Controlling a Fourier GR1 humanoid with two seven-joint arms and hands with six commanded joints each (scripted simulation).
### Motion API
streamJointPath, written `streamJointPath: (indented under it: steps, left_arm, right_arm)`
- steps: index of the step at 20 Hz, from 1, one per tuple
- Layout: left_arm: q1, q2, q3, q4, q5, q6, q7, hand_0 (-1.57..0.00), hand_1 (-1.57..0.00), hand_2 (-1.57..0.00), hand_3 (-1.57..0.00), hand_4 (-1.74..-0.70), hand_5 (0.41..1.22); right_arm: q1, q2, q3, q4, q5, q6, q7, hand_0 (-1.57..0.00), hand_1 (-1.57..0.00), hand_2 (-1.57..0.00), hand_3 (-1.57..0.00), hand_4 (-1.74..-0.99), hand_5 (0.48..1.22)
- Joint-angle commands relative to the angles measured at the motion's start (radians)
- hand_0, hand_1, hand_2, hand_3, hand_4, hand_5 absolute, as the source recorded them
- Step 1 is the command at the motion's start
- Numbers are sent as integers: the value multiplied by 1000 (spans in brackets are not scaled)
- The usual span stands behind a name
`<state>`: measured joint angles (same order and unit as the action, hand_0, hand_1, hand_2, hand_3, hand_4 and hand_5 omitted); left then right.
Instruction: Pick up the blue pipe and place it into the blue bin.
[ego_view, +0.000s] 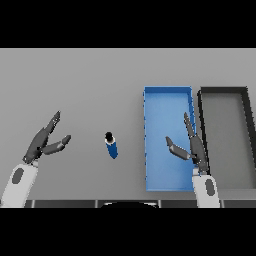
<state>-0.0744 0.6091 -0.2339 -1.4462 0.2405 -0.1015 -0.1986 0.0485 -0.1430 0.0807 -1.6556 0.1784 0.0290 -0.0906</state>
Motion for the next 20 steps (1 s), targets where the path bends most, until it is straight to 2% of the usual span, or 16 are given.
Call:
streamJointPath:
  steps: [1, 2, 3, 7, 11, 15, 16, 17, 20]
  left_arm:
    - [14, 19, -7, -21, 5, -21, 10, 1, 1, 1, 1, -989, 573]
    - [35, 42, -20, -50, 6, -50, 8, 1, 1, 1, 1, -1007, 561]
    - [35, 48, -36, -65, 1, -66, 16, 1, 1, 1, 1, -1026, 549]
    - [55, 20, -135, -128, -30, -120, 77, 1, 1, 1, 1, -1113, 497]
    - [44, -20, -204, -159, -83, -118, 127, 1, 1, 1, 1, -1138, 455]
    - [11, -109, -257, -121, -119, -108, 138, 1, 1, 1, 1, -1147, 452]
    - [5, -129, -266, -104, -136, -101, 115, 1, 1, 1, 1, -1151, 456]
    - [-8, -150, -272, -88, -144, -96, 111, 1, 1, 1, 1, -1154, 459]
    - [-50, -225, -282, -14, -164, -72, 106, 1, 1, 1, 1, -1150, 460]
  right_arm:
    - [-4, -10, -5, -6, 5, -4, 5, 1, 1, 1, 1, -1181, 619]
    - [-14, -5, -3, 4, 0, -1, 10, 1, 1, 1, 1, -1180, 617]
    - [5, -11, -1, -5, -2, 7, -13, 1, 1, 1, 1, -1179, 616]
    - [11, -14, 2, -17, 8, 3, 12, 1, 1, 1, 1, -1164, 617]
    - [9, 1, 2, -7, 0, 2, 14, 1, 1, 1, 1, -1195, 617]
    - [28, 6, 5, -26, -7, 6, -5, 1, 1, 1, 1, -1218, 627]
    - [33, 6, 5, -36, -6, 4, 2, 1, 1, 1, 1, -1217, 626]
    - [26, 7, 5, -33, -2, 0, 19, 1, 1, 1, 1, -1214, 624]
    - [37, -5, -3, -37, -6, 6, 24, 1, 1, 1, 1, -1202, 621]
